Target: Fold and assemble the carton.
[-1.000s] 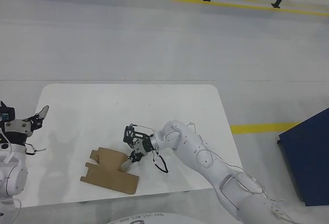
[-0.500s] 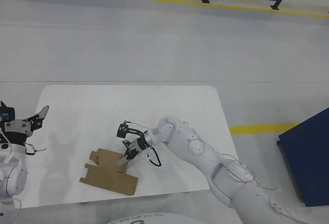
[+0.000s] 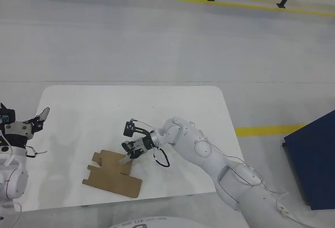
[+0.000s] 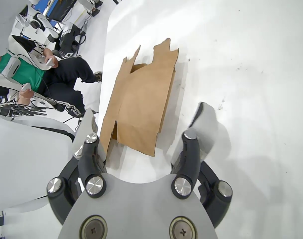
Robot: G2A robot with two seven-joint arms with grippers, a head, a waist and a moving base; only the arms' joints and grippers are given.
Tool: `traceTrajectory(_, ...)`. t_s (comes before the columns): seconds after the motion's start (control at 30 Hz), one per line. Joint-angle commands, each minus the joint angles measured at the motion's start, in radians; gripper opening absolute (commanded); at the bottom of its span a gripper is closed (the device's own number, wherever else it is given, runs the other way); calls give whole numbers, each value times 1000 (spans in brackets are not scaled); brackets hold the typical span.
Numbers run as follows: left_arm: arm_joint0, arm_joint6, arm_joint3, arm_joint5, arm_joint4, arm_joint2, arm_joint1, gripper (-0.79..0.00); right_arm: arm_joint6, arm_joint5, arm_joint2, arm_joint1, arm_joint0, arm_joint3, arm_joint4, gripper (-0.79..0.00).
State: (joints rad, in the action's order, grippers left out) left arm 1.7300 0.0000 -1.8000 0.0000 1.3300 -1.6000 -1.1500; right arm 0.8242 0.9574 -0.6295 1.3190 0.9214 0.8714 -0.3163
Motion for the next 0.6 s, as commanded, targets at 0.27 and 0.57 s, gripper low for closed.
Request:
traceTrajectory(0.27, 0, 0, 0, 0, 0, 0, 0, 0, 57, -77, 37, 10, -10, -2, 47, -465)
traceTrajectory(0.57, 0, 0, 0, 0, 0, 0, 0, 0, 128, -89, 68, 22, -31, -42, 154, -785)
